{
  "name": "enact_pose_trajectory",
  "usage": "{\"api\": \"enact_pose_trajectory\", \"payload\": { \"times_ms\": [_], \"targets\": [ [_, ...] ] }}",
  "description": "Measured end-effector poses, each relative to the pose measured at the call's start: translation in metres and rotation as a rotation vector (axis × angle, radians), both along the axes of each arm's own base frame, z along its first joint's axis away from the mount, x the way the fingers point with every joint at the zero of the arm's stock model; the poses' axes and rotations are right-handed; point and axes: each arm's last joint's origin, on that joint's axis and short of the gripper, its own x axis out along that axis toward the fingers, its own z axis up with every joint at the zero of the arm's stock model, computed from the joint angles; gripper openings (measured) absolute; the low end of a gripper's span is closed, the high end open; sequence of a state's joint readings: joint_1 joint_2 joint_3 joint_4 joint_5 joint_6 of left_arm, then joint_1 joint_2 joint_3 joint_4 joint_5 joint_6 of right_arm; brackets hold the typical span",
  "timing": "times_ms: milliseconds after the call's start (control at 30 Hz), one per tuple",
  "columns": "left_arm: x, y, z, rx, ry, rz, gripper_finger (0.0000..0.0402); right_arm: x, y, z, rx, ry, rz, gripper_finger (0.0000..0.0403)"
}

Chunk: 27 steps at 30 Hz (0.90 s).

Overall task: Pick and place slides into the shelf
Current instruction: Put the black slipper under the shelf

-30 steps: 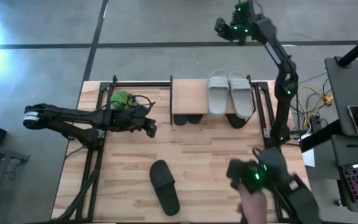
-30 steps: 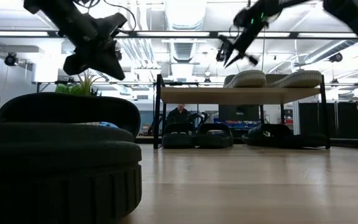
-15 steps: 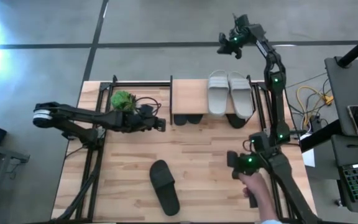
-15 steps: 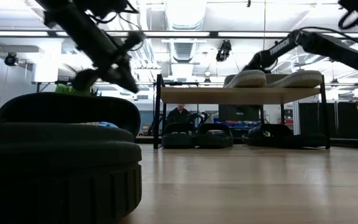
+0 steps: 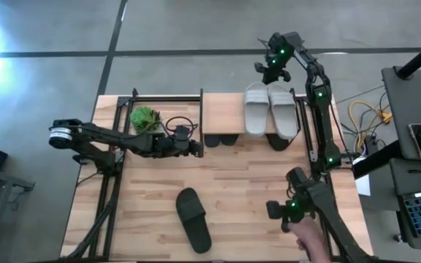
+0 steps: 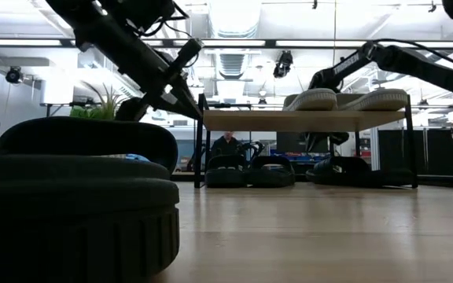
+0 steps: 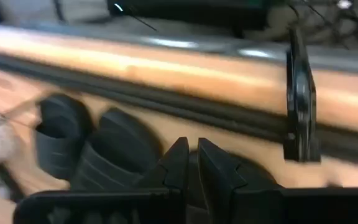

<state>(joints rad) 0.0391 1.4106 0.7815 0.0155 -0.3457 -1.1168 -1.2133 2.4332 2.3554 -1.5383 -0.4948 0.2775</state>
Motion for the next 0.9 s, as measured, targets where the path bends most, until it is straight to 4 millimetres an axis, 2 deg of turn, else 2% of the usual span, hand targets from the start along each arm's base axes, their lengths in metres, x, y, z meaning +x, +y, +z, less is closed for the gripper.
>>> {"api": "enact_pose_trajectory", "payload": {
  "times_ms": [167,333,467,700,900],
  "targets": [
    [-0.012,0.000,0.005,0.086,0.115,-0.062,0.0000,0.021,0.012,-0.004,0.014,0.060,0.064,0.0028],
    [-0.039,-0.005,-0.013,0.109,0.442,-0.077,0.0000,0.055,0.025,-0.023,0.070,0.038,0.145,0.0028],
    [-0.052,-0.013,-0.025,0.112,0.606,-0.110,0.0000,0.071,0.032,-0.030,0.104,0.004,0.178,0.0028],
    [-0.060,-0.024,-0.040,0.110,0.630,-0.168,0.0000,0.077,0.033,-0.043,0.131,0.027,0.181,0.0028],
    [-0.067,-0.025,-0.049,0.110,0.670,-0.178,0.0000,0.076,0.036,-0.057,0.158,0.089,0.188,0.0028]
  ]
}}
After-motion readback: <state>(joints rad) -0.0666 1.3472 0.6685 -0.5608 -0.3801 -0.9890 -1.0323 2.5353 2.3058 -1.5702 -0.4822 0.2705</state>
